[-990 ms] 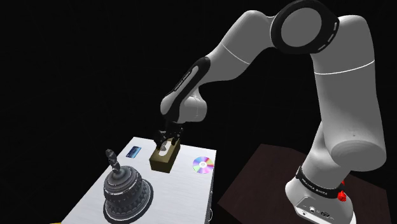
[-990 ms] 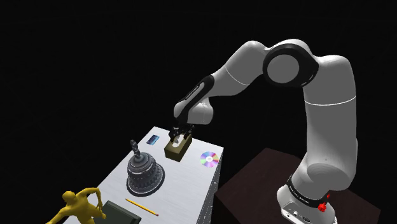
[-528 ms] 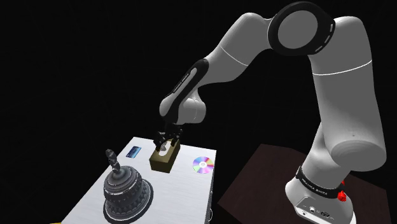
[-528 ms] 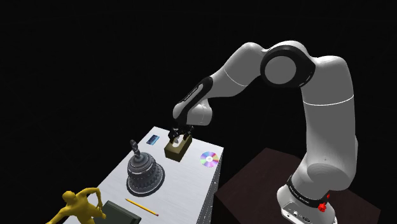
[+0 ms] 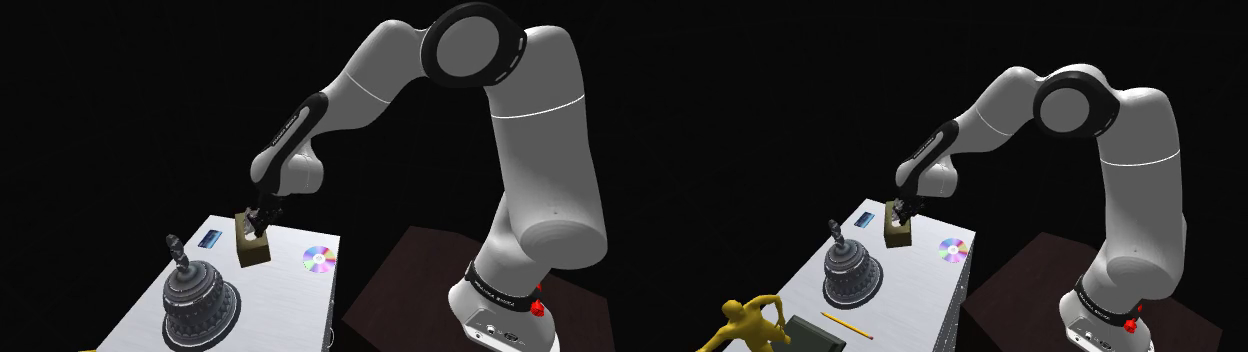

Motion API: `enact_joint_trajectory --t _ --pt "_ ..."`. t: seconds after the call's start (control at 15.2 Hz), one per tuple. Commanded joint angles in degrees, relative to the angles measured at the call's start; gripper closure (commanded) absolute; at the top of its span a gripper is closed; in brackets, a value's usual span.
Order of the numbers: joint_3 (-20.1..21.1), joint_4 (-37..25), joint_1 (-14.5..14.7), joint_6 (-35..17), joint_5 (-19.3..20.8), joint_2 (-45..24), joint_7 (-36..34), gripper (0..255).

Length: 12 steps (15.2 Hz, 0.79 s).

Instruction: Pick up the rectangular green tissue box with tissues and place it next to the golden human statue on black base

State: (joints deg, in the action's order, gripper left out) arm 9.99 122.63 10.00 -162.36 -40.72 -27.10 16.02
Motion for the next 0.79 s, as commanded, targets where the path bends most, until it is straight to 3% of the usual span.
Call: enact_joint_trajectory --t 0.0,0.13,0.2,0.46,0.73 --pt "0.0 0.0 0.0 0.0 0.0 0.0 0.0 255" --pt "0.0 0.0 0.0 0.0 0.0 0.0 0.0 255" --pt "0.0 0.0 0.0 0.0 0.0 0.0 0.0 0" --pt "-1.0 -14.0 -5.8 23.6 13.6 -2.5 16.6 0" --pt "-0.8 -15.1 -5.5 23.1 13.8 -4.4 17.5 0"
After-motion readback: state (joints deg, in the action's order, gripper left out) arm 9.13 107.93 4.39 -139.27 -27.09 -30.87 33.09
